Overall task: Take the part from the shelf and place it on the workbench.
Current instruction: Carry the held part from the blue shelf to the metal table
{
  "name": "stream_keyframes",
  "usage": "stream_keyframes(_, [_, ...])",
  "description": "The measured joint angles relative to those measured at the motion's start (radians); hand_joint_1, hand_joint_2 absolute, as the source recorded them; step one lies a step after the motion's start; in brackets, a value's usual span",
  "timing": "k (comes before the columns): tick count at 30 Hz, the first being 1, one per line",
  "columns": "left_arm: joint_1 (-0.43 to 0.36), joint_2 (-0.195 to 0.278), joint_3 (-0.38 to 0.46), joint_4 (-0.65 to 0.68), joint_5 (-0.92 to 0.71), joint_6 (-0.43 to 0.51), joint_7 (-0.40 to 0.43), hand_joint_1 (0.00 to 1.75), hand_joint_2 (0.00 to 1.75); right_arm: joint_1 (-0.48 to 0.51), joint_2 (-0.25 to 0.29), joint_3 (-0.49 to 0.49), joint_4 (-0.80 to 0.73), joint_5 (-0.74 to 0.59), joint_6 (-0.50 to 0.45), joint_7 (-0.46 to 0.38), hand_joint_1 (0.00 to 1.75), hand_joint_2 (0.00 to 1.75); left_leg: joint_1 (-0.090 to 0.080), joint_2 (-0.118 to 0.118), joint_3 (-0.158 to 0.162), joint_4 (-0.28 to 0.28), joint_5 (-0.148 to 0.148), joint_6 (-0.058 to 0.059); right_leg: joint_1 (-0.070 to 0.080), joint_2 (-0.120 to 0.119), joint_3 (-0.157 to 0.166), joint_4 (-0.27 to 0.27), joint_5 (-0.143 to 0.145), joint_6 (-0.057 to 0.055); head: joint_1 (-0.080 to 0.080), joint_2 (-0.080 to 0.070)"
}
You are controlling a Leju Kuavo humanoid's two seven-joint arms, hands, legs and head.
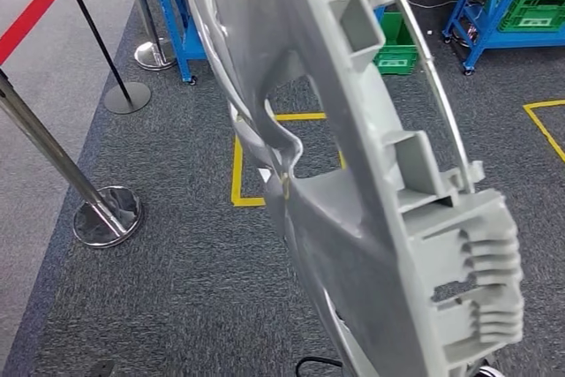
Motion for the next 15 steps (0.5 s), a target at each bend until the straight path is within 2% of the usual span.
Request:
stream_keyframes(1, [0.000, 0.000, 0.000, 0.000, 0.000, 0.000, 0.000, 0.00, 0.00, -0.001, 0.000, 0.000, 0.000, 0.000, 0.000, 0.000, 1.75, 1.75, -0.002, -0.001, -0.011, 0.001, 0.010, -0.003, 0.003, 0.000, 0.066, -0.082, -0.002, -0.007, 0.000, 0.000])
stream_keyframes(2, [0.000, -0.001, 0.000, 0.000, 0.000, 0.001, -0.001, 0.00, 0.00, -0.003, 0.000, 0.000, 0.000, 0.000, 0.000, 0.000, 1.75, 1.75, -0.003, -0.001, -0.017, 0.002, 0.019, -0.007, 0.005, -0.001, 0.120, -0.159, -0.017, -0.011, -0.001, 0.000])
stream_keyframes(3, [0.000, -0.001, 0.000, 0.000, 0.000, 0.004, -0.002, 0.00, 0.00, -0.004, 0.000, 0.000, 0.000, 0.000, 0.000, 0.000, 1.75, 1.75, -0.004, -0.001, -0.020, 0.002, 0.027, -0.011, 0.008, -0.001, 0.157, -0.218, -0.036, -0.016, -0.001, 0.000])
stream_keyframes(4, [0.000, -0.001, 0.000, 0.000, 0.001, 0.006, -0.003, 0.00, 0.00, -0.005, 0.000, 0.000, 0.001, 0.000, 0.000, 0.000, 1.75, 1.75, -0.003, -0.001, -0.022, 0.000, 0.034, -0.017, 0.011, -0.001, 0.172, -0.249, -0.049, -0.020, -0.001, 0.000])
stream_keyframes(6, [0.001, 0.000, 0.000, 0.000, 0.001, 0.012, -0.005, 0.00, 0.00, -0.005, -0.001, 0.000, 0.001, -0.001, 0.000, 0.000, 1.75, 1.75, 0.001, -0.001, -0.025, -0.001, 0.040, -0.030, 0.011, -0.001, 0.162, -0.258, -0.038, -0.031, -0.001, 0.000])
stream_keyframes(7, [0.002, 0.000, 0.000, 0.000, 0.001, 0.013, -0.006, 0.00, 0.00, -0.005, -0.001, -0.001, 0.001, -0.004, 0.002, 0.000, 1.75, 1.75, 0.002, -0.002, -0.032, 0.011, 0.022, -0.037, 0.010, 0.001, 0.155, -0.258, -0.028, -0.038, -0.002, 0.000])
stream_keyframes(8, [0.003, 0.000, 0.000, 0.000, 0.001, 0.014, -0.006, 0.00, 0.00, -0.005, -0.001, -0.002, 0.001, -0.009, 0.006, 0.000, 1.75, 1.75, 0.003, -0.002, -0.044, 0.042, -0.014, -0.043, 0.007, 0.003, 0.147, -0.260, -0.016, -0.043, -0.004, 0.000])
stream_keyframes(9, [0.003, 0.000, 0.000, 0.000, 0.001, 0.014, -0.007, 0.00, 0.00, -0.005, -0.001, -0.004, 0.002, -0.014, 0.011, 0.000, 1.75, 1.75, 0.005, -0.003, -0.063, 0.092, -0.064, -0.049, 0.006, 0.006, 0.137, -0.260, -0.005, -0.046, -0.005, 0.000])
stream_keyframes(10, [0.003, 0.001, 0.000, 0.000, 0.001, 0.014, -0.007, 0.00, 0.00, -0.005, -0.001, -0.006, 0.002, -0.019, 0.017, 0.000, 1.75, 1.75, 0.006, -0.003, -0.085, 0.159, -0.113, -0.054, 0.005, 0.010, 0.125, -0.259, 0.006, -0.048, -0.007, 0.000])
stream_keyframes(11, [0.003, 0.002, 0.000, 0.000, 0.002, 0.014, -0.007, 0.00, 0.00, -0.005, -0.001, -0.008, 0.003, -0.022, 0.022, 0.000, 1.75, 1.75, 0.007, -0.003, -0.104, 0.226, -0.147, -0.057, 0.004, 0.015, 0.114, -0.258, 0.016, -0.048, -0.008, 0.000])
stream_keyframes(12, [0.003, 0.002, 0.000, 0.000, 0.002, 0.014, -0.007, 0.00, 0.00, -0.005, -0.001, -0.011, 0.005, -0.024, 0.025, 0.000, 1.75, 1.75, 0.009, -0.003, -0.112, 0.271, -0.159, -0.060, 0.003, 0.021, 0.102, -0.257, 0.025, -0.046, -0.008, 0.000])
stream_keyframes(13, [0.003, 0.002, 0.000, 0.000, 0.002, 0.014, -0.007, 0.00, 0.00, -0.004, -0.002, -0.014, 0.006, -0.024, 0.028, 0.000, 1.75, 1.75, 0.010, -0.003, -0.103, 0.283, -0.151, -0.062, 0.002, 0.028, 0.091, -0.256, 0.032, -0.043, -0.008, 0.000])
stream_keyframes(14, [0.003, 0.002, 0.000, 0.000, 0.002, 0.014, -0.007, 0.00, 0.00, -0.004, -0.002, -0.017, 0.008, -0.024, 0.030, 0.000, 1.75, 1.75, 0.012, -0.004, -0.074, 0.255, -0.131, -0.063, -0.001, 0.035, 0.082, -0.254, 0.038, -0.039, -0.008, 0.000])
stream_keyframes(15, [0.003, 0.002, 0.000, 0.000, 0.002, 0.014, -0.007, 0.00, 0.00, -0.004, -0.003, -0.020, 0.009, -0.024, 0.031, 0.000, 1.75, 1.75, 0.015, -0.011, -0.030, 0.196, -0.107, -0.065, -0.003, 0.043, 0.075, -0.250, 0.043, -0.035, -0.008, 0.000])
